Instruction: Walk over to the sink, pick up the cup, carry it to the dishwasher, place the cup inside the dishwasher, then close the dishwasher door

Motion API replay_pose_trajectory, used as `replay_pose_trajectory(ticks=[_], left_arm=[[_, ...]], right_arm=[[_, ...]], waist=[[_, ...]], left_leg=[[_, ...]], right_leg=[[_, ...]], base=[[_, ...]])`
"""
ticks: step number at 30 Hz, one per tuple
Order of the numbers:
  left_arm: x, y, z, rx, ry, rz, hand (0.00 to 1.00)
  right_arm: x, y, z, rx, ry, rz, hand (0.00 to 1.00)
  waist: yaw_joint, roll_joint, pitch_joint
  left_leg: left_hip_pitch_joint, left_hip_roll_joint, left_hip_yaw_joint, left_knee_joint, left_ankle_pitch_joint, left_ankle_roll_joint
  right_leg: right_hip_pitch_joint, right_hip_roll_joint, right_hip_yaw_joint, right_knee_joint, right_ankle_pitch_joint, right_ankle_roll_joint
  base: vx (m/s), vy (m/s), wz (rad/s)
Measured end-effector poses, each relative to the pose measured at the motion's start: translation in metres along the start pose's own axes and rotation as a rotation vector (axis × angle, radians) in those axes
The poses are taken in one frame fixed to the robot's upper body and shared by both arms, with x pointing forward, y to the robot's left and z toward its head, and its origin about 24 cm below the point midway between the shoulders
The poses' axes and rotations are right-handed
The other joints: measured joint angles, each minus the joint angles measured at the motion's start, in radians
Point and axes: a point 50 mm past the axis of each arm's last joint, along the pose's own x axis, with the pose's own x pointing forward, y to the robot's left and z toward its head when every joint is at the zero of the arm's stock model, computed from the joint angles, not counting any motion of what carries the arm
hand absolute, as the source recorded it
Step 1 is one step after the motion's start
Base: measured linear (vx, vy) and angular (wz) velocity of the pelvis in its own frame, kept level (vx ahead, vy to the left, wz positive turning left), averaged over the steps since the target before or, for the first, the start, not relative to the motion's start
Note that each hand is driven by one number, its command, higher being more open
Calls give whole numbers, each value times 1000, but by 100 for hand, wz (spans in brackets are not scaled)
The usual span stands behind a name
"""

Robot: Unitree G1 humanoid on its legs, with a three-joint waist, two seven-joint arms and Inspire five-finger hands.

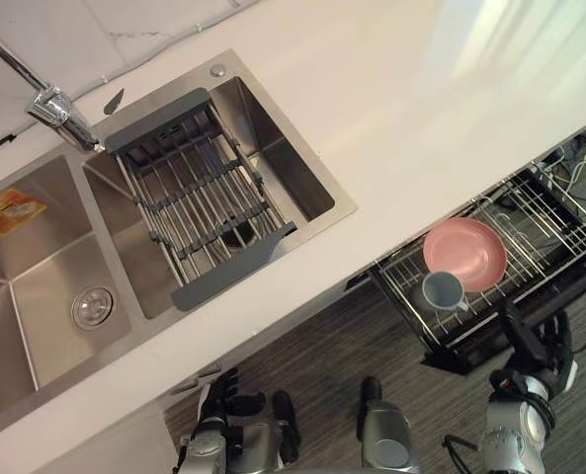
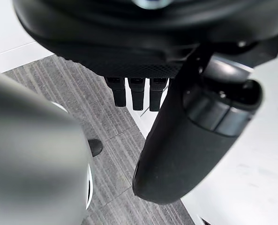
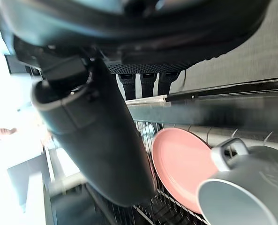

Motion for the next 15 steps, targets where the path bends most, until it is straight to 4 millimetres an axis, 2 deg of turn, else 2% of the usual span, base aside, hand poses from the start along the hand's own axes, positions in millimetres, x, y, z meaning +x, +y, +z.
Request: replay_pose_trajectory(ticks=[3,8,12,15], left_arm=[[0,1,0,1,-1,1,90],[-2,6,-6,4,17,10,90],[-2,6,-5,8,10,-1,90],[-2,9,-6,13,14,2,90]], right_arm=[[11,16,-2,-9,29,51,90],[16,50,-10,-59,89,191,90],[21,75,-7,-113,85,300,90],[29,96,-5,-184,84,387,90]], waist=[[6,3,-2],[19,14,-4],[41,30,-7],[42,42,-10]], left_leg=[[-11,-7,-47,-24,39,2],[-34,-12,-134,-87,111,-2],[-38,-14,-158,-117,138,-10],[-47,-14,-167,-122,149,-13]], right_leg=[[23,-2,-45,-37,26,-3],[22,-3,-126,-49,54,-18],[16,1,-145,-52,59,-20],[8,1,-150,-52,61,-24]], base=[[-164,0,48],[-176,-16,49],[-139,0,17],[-58,1,8]])
